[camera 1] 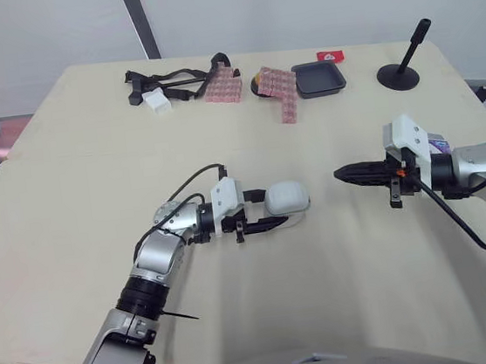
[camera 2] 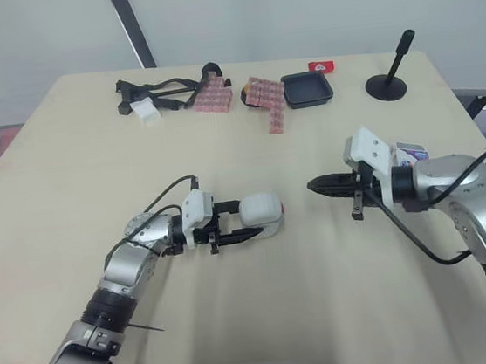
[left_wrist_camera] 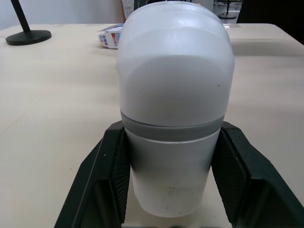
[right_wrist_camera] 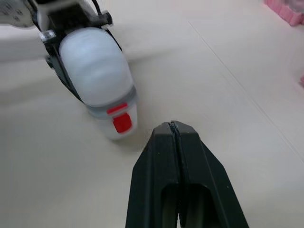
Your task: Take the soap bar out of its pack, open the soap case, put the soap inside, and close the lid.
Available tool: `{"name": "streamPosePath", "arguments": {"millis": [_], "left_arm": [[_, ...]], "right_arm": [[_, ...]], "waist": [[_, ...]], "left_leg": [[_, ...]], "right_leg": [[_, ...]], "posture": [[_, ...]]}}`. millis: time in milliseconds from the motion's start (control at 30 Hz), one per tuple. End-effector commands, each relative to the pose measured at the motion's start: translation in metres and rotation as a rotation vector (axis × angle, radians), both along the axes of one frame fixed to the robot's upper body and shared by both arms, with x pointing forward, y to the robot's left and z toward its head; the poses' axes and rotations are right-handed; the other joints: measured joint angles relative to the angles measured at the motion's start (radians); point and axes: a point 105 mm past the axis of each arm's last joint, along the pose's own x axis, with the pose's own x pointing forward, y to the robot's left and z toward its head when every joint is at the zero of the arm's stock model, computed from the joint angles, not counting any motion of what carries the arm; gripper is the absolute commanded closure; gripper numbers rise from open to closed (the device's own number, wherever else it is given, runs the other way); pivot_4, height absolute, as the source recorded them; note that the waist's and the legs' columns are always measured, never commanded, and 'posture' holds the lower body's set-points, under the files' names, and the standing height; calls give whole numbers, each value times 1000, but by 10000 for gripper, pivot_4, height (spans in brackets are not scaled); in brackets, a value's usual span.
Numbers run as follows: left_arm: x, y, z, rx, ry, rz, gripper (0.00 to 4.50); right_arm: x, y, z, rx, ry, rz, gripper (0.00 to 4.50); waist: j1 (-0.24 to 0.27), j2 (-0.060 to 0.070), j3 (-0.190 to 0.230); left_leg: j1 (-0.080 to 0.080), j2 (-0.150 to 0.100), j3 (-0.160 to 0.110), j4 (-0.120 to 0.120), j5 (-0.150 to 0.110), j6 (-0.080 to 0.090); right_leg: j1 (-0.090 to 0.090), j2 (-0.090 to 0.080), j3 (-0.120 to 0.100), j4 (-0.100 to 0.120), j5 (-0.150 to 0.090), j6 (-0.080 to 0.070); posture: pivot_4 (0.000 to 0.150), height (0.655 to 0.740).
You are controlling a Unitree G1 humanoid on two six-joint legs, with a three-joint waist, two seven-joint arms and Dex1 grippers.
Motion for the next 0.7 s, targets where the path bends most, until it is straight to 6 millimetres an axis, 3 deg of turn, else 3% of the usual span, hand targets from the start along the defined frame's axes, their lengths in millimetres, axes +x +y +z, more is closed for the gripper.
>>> {"name": "streamPosePath", "arguments": {"millis": [33,367,700], "left_arm": [[2,2,15,-35,-48,5,25927],[1,3,14,-31,-47,1,25927],[1,1,15,-36,-48,0,25927]], "right_arm": [[-4,14,28,56,-83,41,44730],[-13,58,48,90,-163,146,44730],[-17,73,29,57,-148,179,44730]], "waist": [[0,0,0],[4,0,0],[6,0,0]], "left_leg": [[0,0,0,0,0,0],[0,0,0,0,3,-4],[-1,-1,0,0,3,-5]], "right_leg": [[0,0,0,0,0,0],[-2,0,0,0,0,0],[-2,0,0,0,0,0]], "posture": [[1500,7374],[1500,7374],[1500,7374]]}}
